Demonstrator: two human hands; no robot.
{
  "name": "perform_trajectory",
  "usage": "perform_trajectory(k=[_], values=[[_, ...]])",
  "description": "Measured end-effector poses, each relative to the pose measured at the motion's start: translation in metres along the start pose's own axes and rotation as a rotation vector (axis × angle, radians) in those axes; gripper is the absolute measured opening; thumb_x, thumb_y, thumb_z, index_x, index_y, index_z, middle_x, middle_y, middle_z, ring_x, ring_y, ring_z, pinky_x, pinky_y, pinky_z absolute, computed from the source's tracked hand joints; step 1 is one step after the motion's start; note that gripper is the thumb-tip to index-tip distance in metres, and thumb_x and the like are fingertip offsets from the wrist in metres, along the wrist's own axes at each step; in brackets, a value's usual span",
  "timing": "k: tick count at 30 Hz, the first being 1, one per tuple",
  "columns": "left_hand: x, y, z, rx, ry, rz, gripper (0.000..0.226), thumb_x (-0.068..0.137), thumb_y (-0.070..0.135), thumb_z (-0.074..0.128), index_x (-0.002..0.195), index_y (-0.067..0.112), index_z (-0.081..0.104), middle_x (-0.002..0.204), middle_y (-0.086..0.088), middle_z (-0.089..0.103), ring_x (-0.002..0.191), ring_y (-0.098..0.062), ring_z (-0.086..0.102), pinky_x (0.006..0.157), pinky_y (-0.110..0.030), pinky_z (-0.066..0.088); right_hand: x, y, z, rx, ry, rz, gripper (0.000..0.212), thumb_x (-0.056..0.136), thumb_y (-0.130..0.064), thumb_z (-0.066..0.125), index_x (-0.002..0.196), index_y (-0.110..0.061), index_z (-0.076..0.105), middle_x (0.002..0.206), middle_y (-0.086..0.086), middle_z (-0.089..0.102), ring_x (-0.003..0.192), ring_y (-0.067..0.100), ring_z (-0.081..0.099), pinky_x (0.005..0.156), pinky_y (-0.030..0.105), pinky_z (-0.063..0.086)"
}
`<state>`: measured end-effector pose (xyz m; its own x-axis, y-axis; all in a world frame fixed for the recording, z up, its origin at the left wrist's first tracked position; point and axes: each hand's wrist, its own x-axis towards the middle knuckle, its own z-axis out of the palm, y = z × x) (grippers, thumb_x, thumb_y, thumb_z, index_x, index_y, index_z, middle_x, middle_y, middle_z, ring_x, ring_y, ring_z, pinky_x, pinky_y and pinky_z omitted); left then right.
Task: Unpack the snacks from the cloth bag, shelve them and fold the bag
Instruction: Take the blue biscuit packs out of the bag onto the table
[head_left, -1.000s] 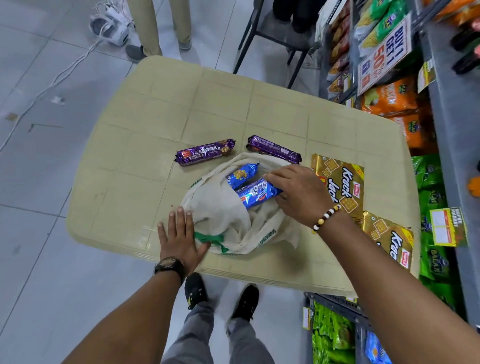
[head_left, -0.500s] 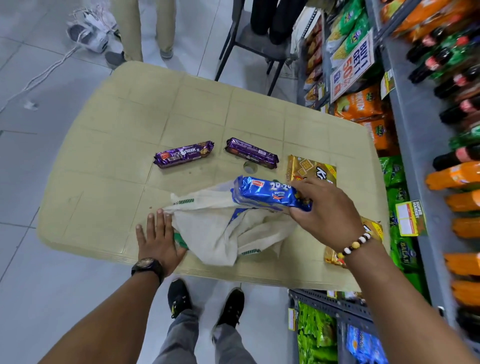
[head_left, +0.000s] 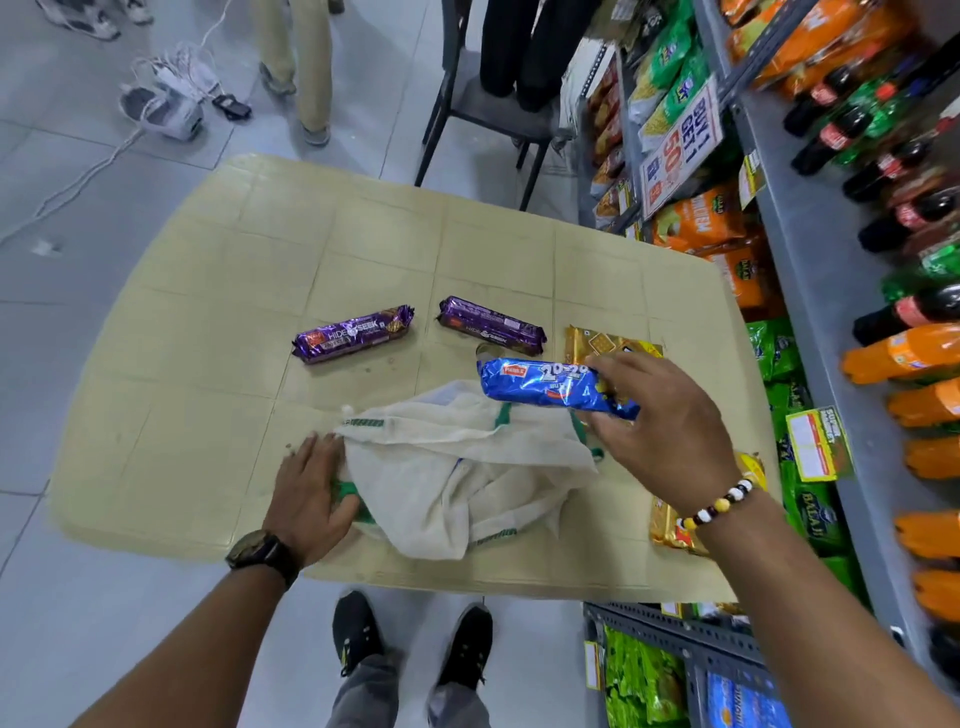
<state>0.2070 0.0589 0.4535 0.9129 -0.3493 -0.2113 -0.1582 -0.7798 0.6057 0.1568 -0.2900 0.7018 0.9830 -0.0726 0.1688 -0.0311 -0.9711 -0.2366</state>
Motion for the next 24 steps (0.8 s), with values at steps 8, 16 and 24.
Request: perform_trajectory(k=[8,16,24], values=[[0.03,0.007,-0.031,-0.149,-0.051,0.126,0.07,0.085,0.052,0.044,0.151,0.032,0.033,0.158,0.017,0.027,0.152,-0.01,0.006,0.12,-0.036,0.015,0.079,0.008,0.06,-0.015,0.091,-0.114,0.045,0.072,-0.016,0.075,0.115,-0.021,0.065,0.111,-0.004,0.068,0.093,0.025,0.06,0.079,0.039,0.051],[0.045,-0.022,0.01,0.334,-0.005,-0.201,0.069,0.097,0.048,0.021,0.148,0.009,0.043,0.157,-0.017,0.036,0.143,-0.038,0.035,0.115,-0.057,0.023,0.174,-0.008,0.123,-0.018,0.147,-0.278,0.045,0.073,-0.018,0.072,0.118,-0.021,0.064,0.115,-0.004,0.066,0.103,0.025,0.057,0.085,0.04,0.048],[0.049,-0.026,0.015,0.4,0.004,-0.169,0.068,0.096,0.047,0.021,0.151,0.011,0.039,0.159,-0.015,0.031,0.147,-0.036,0.029,0.117,-0.059,0.021,0.264,-0.023,0.204,-0.02,0.143,-0.346,0.043,0.074,-0.015,0.076,0.115,-0.017,0.066,0.114,0.0,0.069,0.103,0.028,0.061,0.088,0.042,0.049]])
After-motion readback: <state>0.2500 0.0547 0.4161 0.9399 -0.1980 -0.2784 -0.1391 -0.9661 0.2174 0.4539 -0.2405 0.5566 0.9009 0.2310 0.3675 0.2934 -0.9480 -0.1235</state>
